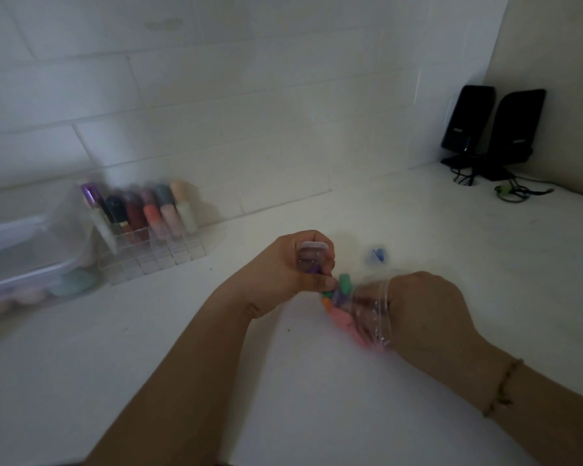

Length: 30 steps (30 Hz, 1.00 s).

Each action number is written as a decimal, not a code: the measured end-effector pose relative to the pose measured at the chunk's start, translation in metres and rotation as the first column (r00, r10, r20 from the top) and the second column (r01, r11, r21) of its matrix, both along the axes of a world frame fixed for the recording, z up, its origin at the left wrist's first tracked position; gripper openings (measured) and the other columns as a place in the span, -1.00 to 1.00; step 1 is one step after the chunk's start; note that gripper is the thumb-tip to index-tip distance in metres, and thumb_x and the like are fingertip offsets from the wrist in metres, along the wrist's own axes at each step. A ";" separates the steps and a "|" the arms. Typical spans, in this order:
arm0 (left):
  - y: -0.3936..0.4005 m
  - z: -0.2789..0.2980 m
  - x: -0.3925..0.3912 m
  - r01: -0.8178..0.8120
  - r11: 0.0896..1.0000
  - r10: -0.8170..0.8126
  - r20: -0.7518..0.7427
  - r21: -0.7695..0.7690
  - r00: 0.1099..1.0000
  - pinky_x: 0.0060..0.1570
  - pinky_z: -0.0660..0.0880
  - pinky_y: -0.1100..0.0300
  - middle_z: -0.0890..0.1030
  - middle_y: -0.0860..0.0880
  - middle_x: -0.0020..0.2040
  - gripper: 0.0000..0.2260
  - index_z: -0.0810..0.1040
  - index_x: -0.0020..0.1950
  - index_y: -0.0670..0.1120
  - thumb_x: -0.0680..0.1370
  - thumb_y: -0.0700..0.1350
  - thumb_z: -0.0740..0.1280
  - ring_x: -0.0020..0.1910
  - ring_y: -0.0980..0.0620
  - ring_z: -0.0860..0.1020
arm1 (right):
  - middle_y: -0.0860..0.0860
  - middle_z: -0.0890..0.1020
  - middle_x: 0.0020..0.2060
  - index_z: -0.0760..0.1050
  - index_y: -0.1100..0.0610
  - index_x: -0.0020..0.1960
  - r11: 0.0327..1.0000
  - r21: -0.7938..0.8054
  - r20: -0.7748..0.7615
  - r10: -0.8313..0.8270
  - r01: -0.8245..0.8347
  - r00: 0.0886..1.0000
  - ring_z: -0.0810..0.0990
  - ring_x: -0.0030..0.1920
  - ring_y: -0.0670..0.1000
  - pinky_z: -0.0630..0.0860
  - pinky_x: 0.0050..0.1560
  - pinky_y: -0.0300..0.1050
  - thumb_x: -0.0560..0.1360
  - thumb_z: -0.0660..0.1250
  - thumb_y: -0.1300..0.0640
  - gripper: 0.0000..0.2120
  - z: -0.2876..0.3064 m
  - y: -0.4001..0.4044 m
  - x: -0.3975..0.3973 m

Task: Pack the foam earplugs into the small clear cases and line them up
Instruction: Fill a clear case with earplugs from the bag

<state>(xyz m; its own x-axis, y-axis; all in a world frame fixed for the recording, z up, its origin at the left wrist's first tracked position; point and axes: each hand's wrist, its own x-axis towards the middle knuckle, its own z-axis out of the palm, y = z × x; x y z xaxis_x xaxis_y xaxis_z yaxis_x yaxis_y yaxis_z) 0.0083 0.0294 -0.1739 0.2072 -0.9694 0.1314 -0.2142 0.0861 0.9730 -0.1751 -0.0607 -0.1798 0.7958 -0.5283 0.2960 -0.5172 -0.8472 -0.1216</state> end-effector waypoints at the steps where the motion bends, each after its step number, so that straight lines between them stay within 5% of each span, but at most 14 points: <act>1: -0.001 0.000 0.000 0.004 1.000 -0.004 -0.010 -0.002 1.000 -0.12 0.49 0.08 0.54 -0.09 -0.22 -0.73 0.51 -0.17 -0.13 0.30 -0.43 0.47 -0.18 -0.04 0.50 | -0.13 0.65 -0.30 0.66 -0.18 -0.12 0.999 -0.038 0.024 -0.002 0.002 1.000 0.61 -0.28 -0.19 0.13 -0.30 -0.38 0.35 0.49 -0.22 -0.83 0.000 -0.001 0.002; 3: -0.001 -0.001 0.001 0.015 1.000 -0.015 -0.016 -0.004 1.000 -0.14 0.49 0.11 0.54 -0.09 -0.21 -0.72 0.51 -0.16 -0.14 0.33 -0.48 0.45 -0.18 -0.05 0.50 | -0.12 0.65 -0.20 0.63 -0.15 -0.01 0.999 -0.045 -0.037 0.006 -0.008 0.999 0.62 -0.16 -0.16 0.16 -0.26 -0.36 0.48 0.37 -0.18 -0.83 -0.003 0.001 0.001; 6: -0.001 -0.001 0.004 0.009 1.000 -0.009 -0.012 0.000 1.000 -0.14 0.50 0.10 0.54 -0.09 -0.22 -0.73 0.51 -0.16 -0.15 0.31 -0.45 0.45 -0.19 -0.04 0.51 | -0.11 0.56 -0.51 0.65 -0.20 -0.28 0.999 0.039 0.059 -0.026 0.024 0.998 0.55 -0.49 -0.12 0.14 -0.40 -0.33 0.19 0.57 -0.27 -0.78 0.004 0.004 -0.003; 10: 0.002 -0.002 0.012 -0.045 0.999 0.045 -0.004 0.004 0.999 -0.13 0.50 0.04 0.52 -0.11 -0.22 -0.75 0.52 -0.18 -0.13 0.29 -0.42 0.45 -0.20 -0.07 0.50 | -0.11 0.69 -0.12 0.62 -0.24 0.09 0.988 0.153 0.106 -0.005 -0.011 0.994 0.65 -0.06 -0.05 0.46 -0.02 -0.25 0.42 0.37 -0.27 -0.72 -0.002 -0.004 -0.008; 14: 0.006 -0.001 0.022 -0.142 0.990 0.142 0.016 -0.015 0.990 -0.17 0.48 0.13 0.53 -0.06 -0.25 -0.72 0.52 -0.19 -0.12 0.30 -0.46 0.45 -0.20 -0.05 0.47 | -0.17 0.70 -0.19 0.55 -0.42 -0.09 0.939 0.295 0.357 0.064 -0.178 0.932 0.64 -0.18 -0.06 0.57 -0.08 -0.07 0.34 0.36 -0.23 -0.85 0.013 -0.003 -0.017; 16: 0.008 -0.002 0.029 -0.197 0.980 0.197 0.006 -0.032 0.980 -0.16 0.47 0.14 0.54 -0.04 -0.25 -0.72 0.52 -0.20 -0.12 0.28 -0.44 0.46 -0.20 -0.03 0.47 | -0.26 0.66 -0.25 0.46 -0.50 -0.06 0.941 0.298 0.389 0.035 -0.161 0.921 0.57 -0.31 -0.19 0.54 -0.20 -0.10 0.35 0.43 -0.14 -0.71 0.013 -0.008 -0.020; 19: 0.011 -0.004 0.038 -0.252 0.967 0.253 0.017 -0.036 0.967 -0.14 0.46 0.16 0.53 -0.04 -0.24 -0.72 0.52 -0.22 -0.08 0.27 -0.42 0.45 -0.21 0.01 0.48 | -0.28 0.65 -0.27 0.63 -0.18 -0.20 0.921 0.354 0.405 0.004 -0.161 0.914 0.57 -0.30 -0.26 0.49 -0.17 -0.24 0.36 0.52 0.03 -0.89 0.008 -0.017 -0.020; 23: 0.012 -0.004 0.041 -0.360 0.933 0.361 -0.039 0.026 0.932 -0.20 0.54 0.20 0.54 -0.05 -0.27 -0.76 0.50 -0.15 -0.14 0.40 -0.47 0.40 -0.27 0.03 0.54 | -0.23 0.67 -0.33 0.63 -0.10 -0.29 0.875 0.452 0.389 -0.015 -0.176 0.921 0.56 -0.30 -0.33 0.37 -0.23 -0.50 0.33 0.55 0.17 -0.81 0.014 -0.021 -0.021; 27: 0.011 0.011 0.033 -0.532 0.845 0.515 -0.178 -0.056 0.838 -0.10 0.49 0.09 0.56 -0.06 -0.24 -0.91 0.51 -0.15 -0.08 0.54 -0.20 0.36 -0.24 -0.01 0.55 | -0.09 0.61 -0.42 0.64 0.09 -0.27 0.616 0.728 0.468 -0.128 -0.299 0.875 0.35 -0.57 -0.15 0.27 -0.48 -0.39 0.36 0.51 0.31 -0.85 0.028 -0.027 -0.031; 30: 0.011 0.029 0.009 -0.348 0.934 0.259 -0.513 -0.085 0.819 -0.16 0.52 0.12 0.57 -0.05 -0.21 -0.82 0.51 -0.12 -0.07 0.57 0.02 0.26 -0.24 -0.01 0.56 | 0.11 0.60 -0.36 0.62 0.17 -0.26 0.414 0.798 0.562 -0.245 -0.438 0.790 0.34 -0.51 0.00 0.25 -0.52 -0.21 0.42 0.38 0.42 -0.81 0.038 -0.029 -0.035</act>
